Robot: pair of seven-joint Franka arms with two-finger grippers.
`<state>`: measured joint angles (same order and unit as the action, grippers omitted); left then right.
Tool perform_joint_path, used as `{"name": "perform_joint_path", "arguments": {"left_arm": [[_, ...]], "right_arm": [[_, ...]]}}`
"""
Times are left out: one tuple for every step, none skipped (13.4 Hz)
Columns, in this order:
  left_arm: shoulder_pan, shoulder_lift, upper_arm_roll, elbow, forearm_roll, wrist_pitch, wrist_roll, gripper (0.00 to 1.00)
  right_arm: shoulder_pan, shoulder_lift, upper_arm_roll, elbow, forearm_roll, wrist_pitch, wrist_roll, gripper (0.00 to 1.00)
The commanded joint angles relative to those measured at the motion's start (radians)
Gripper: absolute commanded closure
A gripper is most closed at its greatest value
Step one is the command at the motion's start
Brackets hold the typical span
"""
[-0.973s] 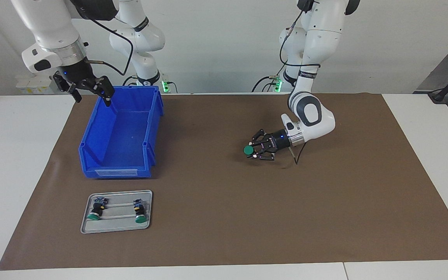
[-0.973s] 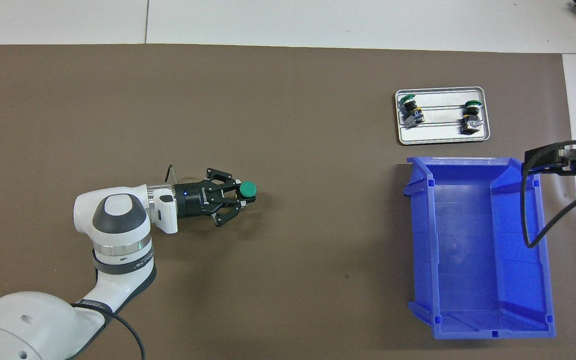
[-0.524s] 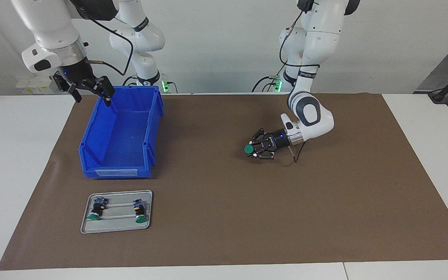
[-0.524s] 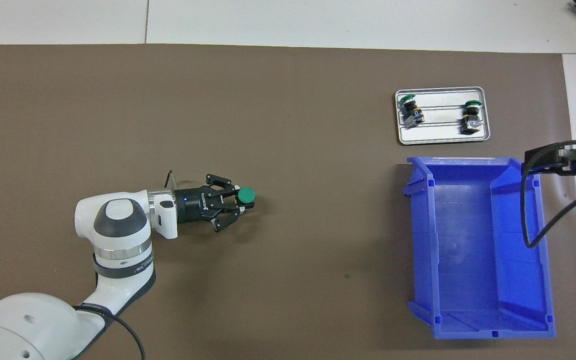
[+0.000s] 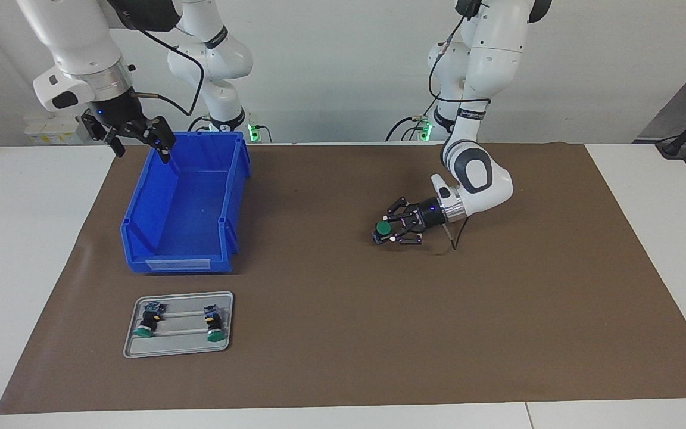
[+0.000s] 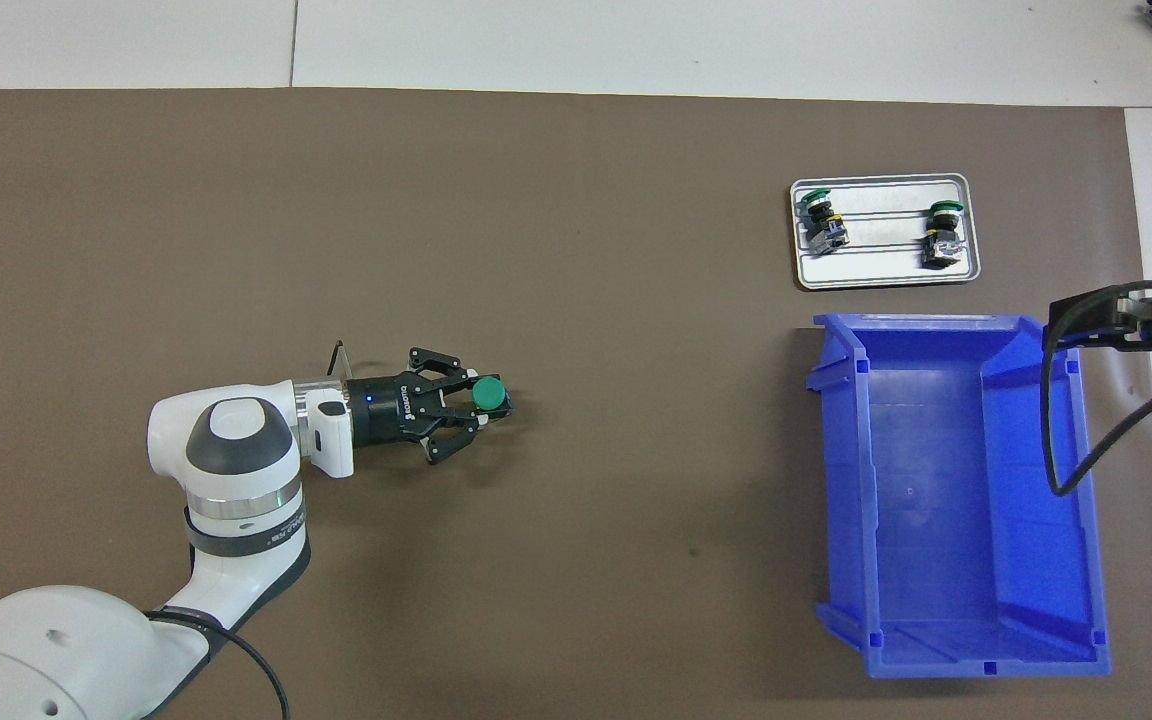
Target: Place and press button with both arms
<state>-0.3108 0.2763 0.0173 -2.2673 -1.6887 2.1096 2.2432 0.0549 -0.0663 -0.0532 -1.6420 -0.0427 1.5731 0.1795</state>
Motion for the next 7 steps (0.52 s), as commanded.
{"name": "perform_joint_path", "arguments": {"left_arm": [[0.024,-0.031,-0.003,-0.021,-0.019,-0.035,0.018,0.58],[0.026,-0.035,-0.003,-0.021,-0.019,-0.043,0.016,0.58],[0.026,-0.040,-0.003,-0.021,-0.019,-0.043,0.015,0.58],[0.024,-0.042,-0.003,-0.023,-0.019,-0.043,0.015,0.58],[0.024,-0.045,-0.005,-0.024,-0.019,-0.045,0.015,0.58],[0.021,-0.051,-0.005,-0.029,-0.019,-0.043,0.013,0.58],[0.018,-0.055,-0.005,-0.032,-0.019,-0.043,0.013,0.58]], "right_arm": [[-0.012,-0.010,0.007,-0.010,0.018,0.008,-0.020,0.00],[-0.012,-0.010,0.007,-0.009,0.018,0.010,-0.020,0.00],[-0.012,-0.010,0.007,-0.010,0.018,0.010,-0.020,0.00],[-0.012,-0.010,0.007,-0.010,0.018,0.008,-0.020,0.00],[-0.012,-0.010,0.006,-0.010,0.018,0.010,-0.020,0.00],[-0.012,-0.010,0.007,-0.010,0.018,0.008,-0.020,0.00],[-0.012,-0.010,0.006,-0.009,0.018,0.010,-0.020,0.00]]}}
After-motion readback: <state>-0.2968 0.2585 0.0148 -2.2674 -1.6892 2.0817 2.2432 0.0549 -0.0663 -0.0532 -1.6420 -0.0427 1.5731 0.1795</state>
